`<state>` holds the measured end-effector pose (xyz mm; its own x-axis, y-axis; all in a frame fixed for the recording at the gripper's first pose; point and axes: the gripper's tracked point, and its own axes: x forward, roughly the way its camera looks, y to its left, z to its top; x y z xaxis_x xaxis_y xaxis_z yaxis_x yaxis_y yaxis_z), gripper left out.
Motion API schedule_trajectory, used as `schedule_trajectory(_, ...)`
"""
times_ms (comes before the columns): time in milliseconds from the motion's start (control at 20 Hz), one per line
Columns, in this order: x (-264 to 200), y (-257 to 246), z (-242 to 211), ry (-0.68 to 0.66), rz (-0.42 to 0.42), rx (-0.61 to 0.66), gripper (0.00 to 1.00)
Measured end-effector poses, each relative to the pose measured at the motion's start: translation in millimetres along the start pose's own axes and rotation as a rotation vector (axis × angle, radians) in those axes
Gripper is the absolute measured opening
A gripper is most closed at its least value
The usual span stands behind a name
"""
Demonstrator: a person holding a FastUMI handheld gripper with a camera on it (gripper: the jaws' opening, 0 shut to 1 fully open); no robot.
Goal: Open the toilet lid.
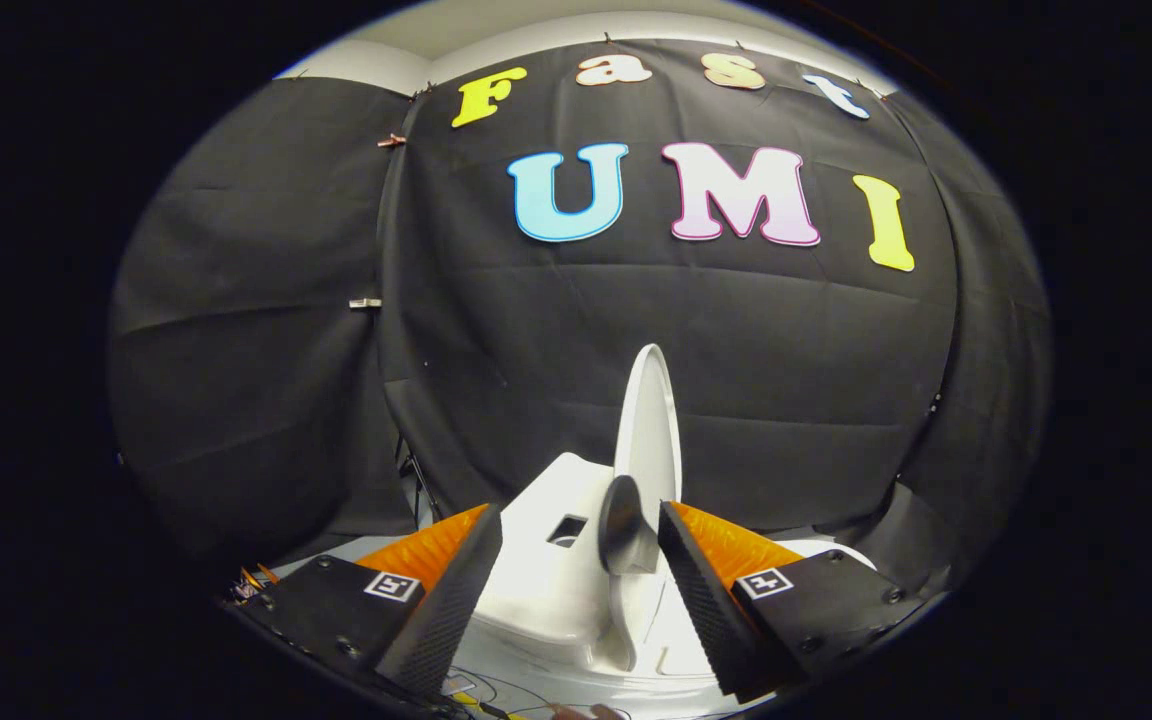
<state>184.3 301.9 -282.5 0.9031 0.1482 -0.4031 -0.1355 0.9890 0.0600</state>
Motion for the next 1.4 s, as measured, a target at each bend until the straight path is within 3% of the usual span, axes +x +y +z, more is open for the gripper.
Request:
schedule_trajectory(350,-73,-33,78,-0.126,0.012,-0.012,0.98)
schedule_trajectory(750,-197,-138,166,-0.289,-0.081,-0.056,0.98)
schedule_trajectory(1050,-285,-221,183,-0.354,-0.180,-0.042,0.98)
schedule_trajectory(1400,-338,-267,174,-0.374,-0.218,-0.027,0.98)
